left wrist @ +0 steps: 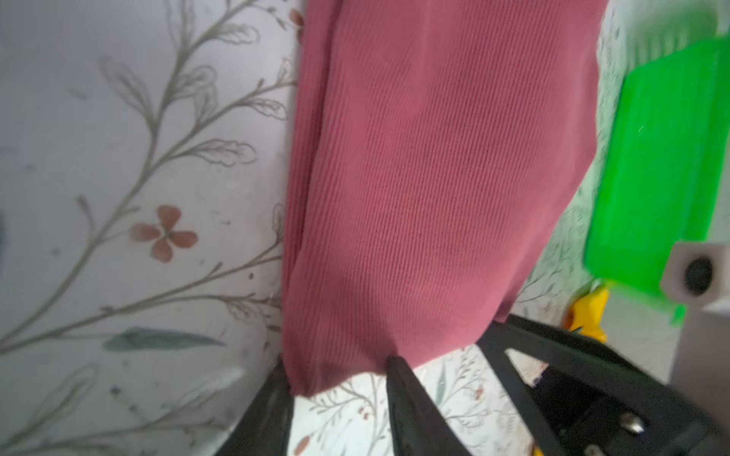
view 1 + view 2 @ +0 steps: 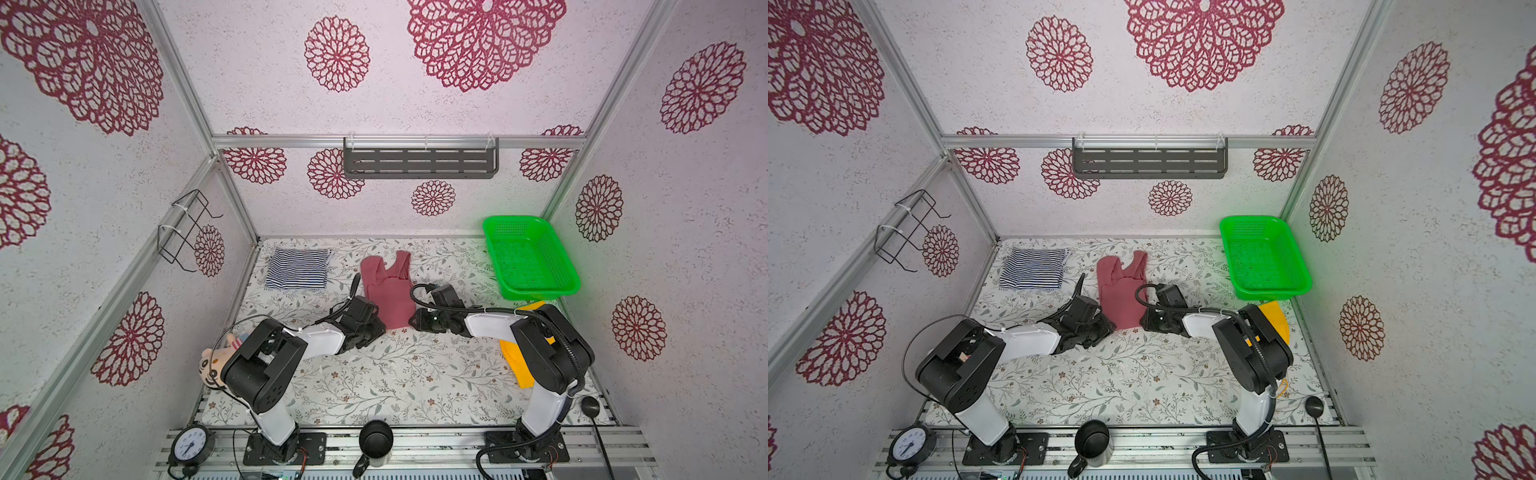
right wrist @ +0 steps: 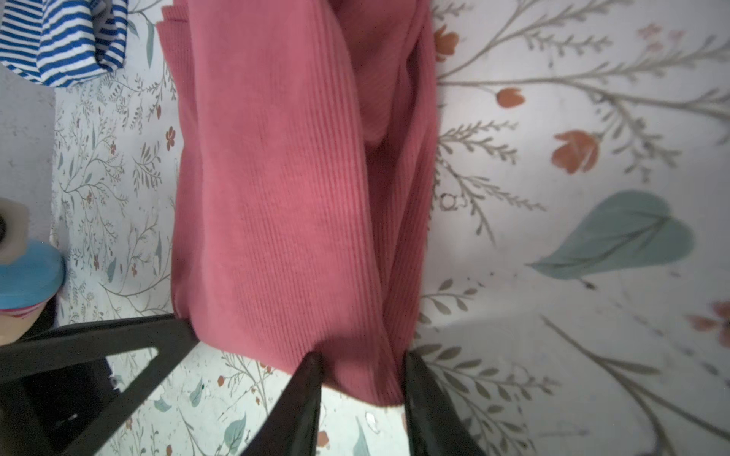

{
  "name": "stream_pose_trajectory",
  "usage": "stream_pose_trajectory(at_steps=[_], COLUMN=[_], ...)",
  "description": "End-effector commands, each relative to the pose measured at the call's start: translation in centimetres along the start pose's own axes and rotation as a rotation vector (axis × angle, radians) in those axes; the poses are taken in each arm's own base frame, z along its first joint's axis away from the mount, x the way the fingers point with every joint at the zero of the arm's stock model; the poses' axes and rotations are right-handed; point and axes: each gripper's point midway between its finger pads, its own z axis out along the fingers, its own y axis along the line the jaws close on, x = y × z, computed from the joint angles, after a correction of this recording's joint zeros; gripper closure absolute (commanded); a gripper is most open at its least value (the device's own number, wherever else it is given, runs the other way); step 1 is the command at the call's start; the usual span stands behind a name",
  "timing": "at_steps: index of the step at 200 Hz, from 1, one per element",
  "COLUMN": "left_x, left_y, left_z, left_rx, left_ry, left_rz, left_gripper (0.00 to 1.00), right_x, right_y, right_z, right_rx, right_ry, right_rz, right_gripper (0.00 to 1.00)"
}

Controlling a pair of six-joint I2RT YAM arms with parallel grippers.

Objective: Fold and stack tank tops
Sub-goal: Fold the tank top at the top-center of the table.

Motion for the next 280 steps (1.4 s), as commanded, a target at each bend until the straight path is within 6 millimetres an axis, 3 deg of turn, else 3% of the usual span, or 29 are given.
stream_pose_trajectory(at_steps=[1, 26, 110, 158, 225, 280], left_x=[0.2, -0.7, -2.1, -4.5, -10.9, -14.9], left_y=[1.0, 0.5, -2.4, -5.9, -8.7, -9.1], left_z=[0.3, -0.9, -6.9, -9.0, -7.9, -4.6], left_rx=[-0.021, -0.039, -0.046, -0.011, 0.027, 0.061], left_ry=[-0.016, -0.053, -0.149, -0.212, -0.254, -0.225], left_rz=[-0.034, -0.006, 0.089, 0.167, 0.212, 0.206], left_gripper=[0.8, 1.0, 1.0, 1.0, 1.0, 1.0], right_x=[-1.1, -1.5, -0.8, -4.6, -10.6, -14.6], right_y=[1.1, 1.5, 4.0, 6.3, 7.3, 6.0], right_z=[-0.4, -1.8, -6.7, -9.3, -7.9, -5.8], right_rx=[-0.025, -0.009, -0.009, 0.021, 0.07, 0.074], right_ry=[-0.033, -0.039, -0.033, -0.102, -0.142, -0.162], right_rz=[0.0, -0.029, -0.106, -0.199, -0.274, -0.243], right_gripper=[0.85, 1.0, 1.0, 1.0, 1.0, 1.0])
